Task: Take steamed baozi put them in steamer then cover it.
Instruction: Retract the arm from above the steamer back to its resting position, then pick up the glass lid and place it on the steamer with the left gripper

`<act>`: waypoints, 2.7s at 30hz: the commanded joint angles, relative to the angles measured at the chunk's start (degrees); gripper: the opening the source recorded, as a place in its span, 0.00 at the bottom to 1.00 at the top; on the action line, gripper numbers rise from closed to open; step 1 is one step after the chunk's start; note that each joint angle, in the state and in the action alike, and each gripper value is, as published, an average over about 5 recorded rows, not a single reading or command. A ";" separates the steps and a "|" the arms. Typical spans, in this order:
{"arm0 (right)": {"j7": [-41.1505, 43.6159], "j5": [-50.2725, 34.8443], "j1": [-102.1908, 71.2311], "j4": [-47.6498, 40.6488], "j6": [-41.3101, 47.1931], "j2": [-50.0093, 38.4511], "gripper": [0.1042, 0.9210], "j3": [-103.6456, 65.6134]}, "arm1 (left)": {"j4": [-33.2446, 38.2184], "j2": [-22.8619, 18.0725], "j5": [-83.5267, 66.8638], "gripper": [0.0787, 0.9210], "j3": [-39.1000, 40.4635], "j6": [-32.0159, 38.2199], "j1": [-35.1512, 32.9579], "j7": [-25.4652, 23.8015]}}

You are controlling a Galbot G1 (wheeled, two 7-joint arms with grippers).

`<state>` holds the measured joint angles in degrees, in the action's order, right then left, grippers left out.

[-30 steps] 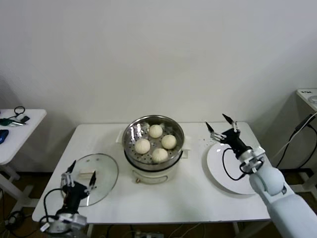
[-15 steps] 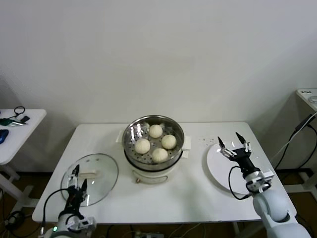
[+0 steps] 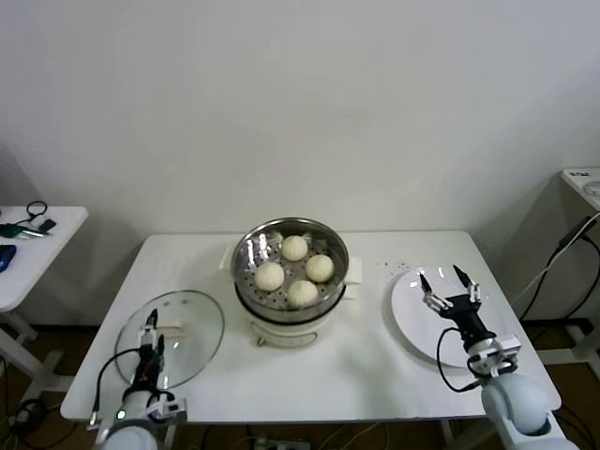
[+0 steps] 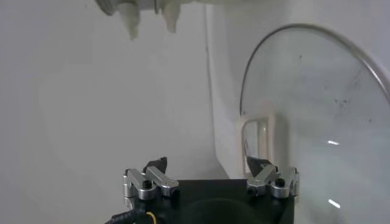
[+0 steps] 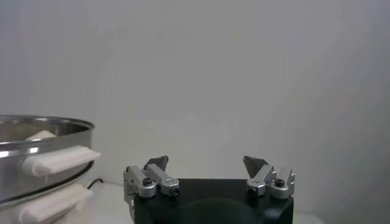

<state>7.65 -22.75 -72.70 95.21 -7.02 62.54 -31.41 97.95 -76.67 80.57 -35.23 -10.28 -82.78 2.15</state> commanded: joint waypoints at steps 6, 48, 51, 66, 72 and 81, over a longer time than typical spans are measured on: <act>-0.24 1.82 -0.27 -0.29 0.39 0.95 0.88 -0.22 | -9.77 0.40 2.33 0.88 0.97 0.56 7.79 1.95; 0.06 4.95 0.79 -2.31 -0.01 2.03 0.88 -0.61 | -8.56 2.55 -4.52 0.18 1.48 1.70 9.55 5.22; 0.04 4.90 0.97 -2.54 -0.01 1.58 0.88 -0.67 | -4.77 3.74 -5.96 0.10 1.32 0.78 8.03 4.76; -0.02 5.41 2.71 -4.26 -0.07 1.16 0.88 0.35 | 17.08 13.03 -10.54 0.09 1.54 -16.30 -1.38 2.35; -0.06 5.60 3.99 -5.37 -0.09 1.12 0.88 1.70 | 23.94 18.40 -13.73 0.09 1.54 -23.43 -1.41 0.33; -0.54 6.11 6.38 -7.03 -0.12 1.34 0.88 4.11 | 28.61 25.72 -12.39 0.09 13.80 -31.16 8.75 -7.24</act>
<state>7.30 -16.81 -68.06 89.35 -7.12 63.77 -29.01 116.98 -59.87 68.59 -31.78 -29.90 -81.22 1.68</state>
